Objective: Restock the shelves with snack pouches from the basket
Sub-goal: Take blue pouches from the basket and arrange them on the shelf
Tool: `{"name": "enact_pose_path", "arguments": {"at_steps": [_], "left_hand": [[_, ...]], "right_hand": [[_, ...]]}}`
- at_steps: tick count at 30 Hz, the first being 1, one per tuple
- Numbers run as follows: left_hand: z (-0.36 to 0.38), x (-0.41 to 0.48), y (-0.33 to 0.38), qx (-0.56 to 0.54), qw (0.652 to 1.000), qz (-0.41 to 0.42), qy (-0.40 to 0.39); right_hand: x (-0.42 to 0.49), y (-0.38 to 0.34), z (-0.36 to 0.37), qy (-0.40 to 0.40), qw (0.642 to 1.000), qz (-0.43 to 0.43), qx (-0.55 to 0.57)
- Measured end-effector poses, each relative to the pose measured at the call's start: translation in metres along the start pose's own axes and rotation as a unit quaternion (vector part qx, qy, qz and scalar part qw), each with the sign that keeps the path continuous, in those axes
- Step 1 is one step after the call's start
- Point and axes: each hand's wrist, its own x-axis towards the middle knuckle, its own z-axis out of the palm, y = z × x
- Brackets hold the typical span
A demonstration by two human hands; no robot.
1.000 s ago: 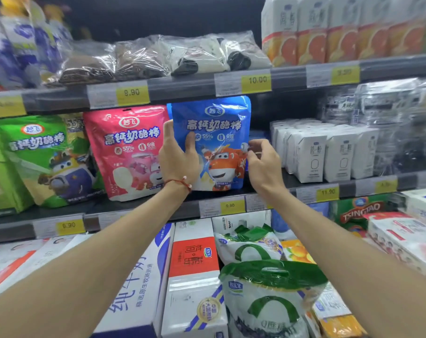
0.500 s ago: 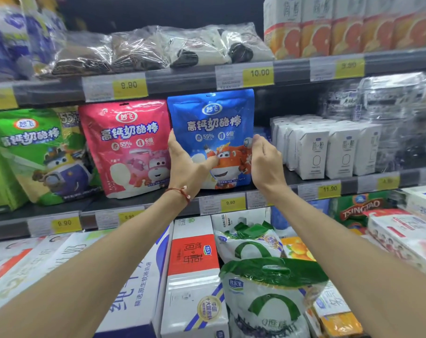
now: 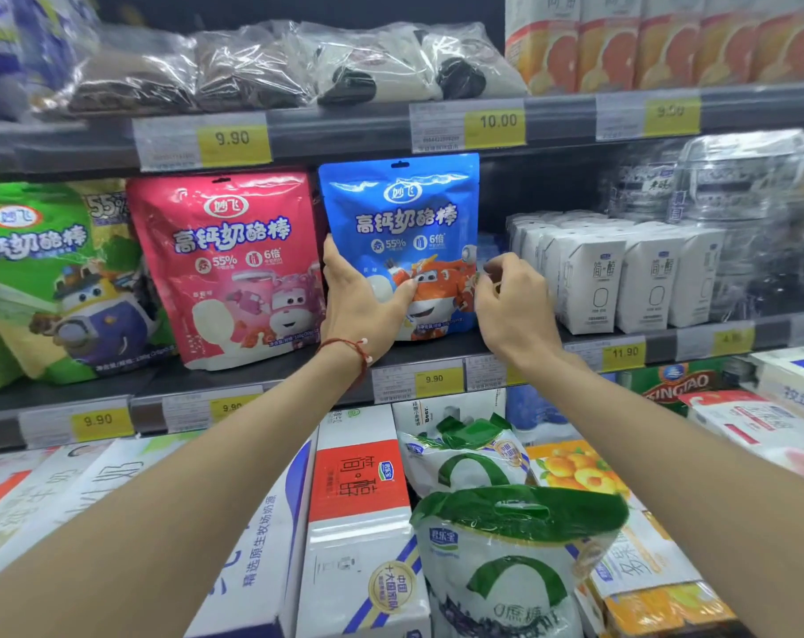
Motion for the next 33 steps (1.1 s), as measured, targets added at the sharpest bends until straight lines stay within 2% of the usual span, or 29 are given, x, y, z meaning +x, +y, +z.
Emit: {"name": "enact_pose_path", "arguments": {"at_steps": [5,12,17,25,33], "left_hand": [[-0.001,0.004,0.007,0.042,0.999,-0.029,-0.008],[0.007,0.011,0.010,0.106,0.993,-0.045,0.017],[0.003,0.010,0.008,0.077,0.996,-0.036,0.018],[-0.011,-0.014,0.007,0.164,0.986,-0.012,-0.041],[-0.034,-0.047,0.007,0.193,0.978,0.036,-0.076]], "right_hand": [[-0.005,0.000,0.000,-0.055,0.992,-0.084,-0.078],[-0.006,0.003,0.003,-0.075,0.981,-0.102,-0.150],[-0.007,0.003,0.004,-0.063,0.979,-0.116,-0.155],[-0.013,-0.001,-0.002,-0.062,0.977,-0.128,-0.158],[-0.020,-0.006,-0.004,-0.081,0.983,-0.109,-0.120]]}}
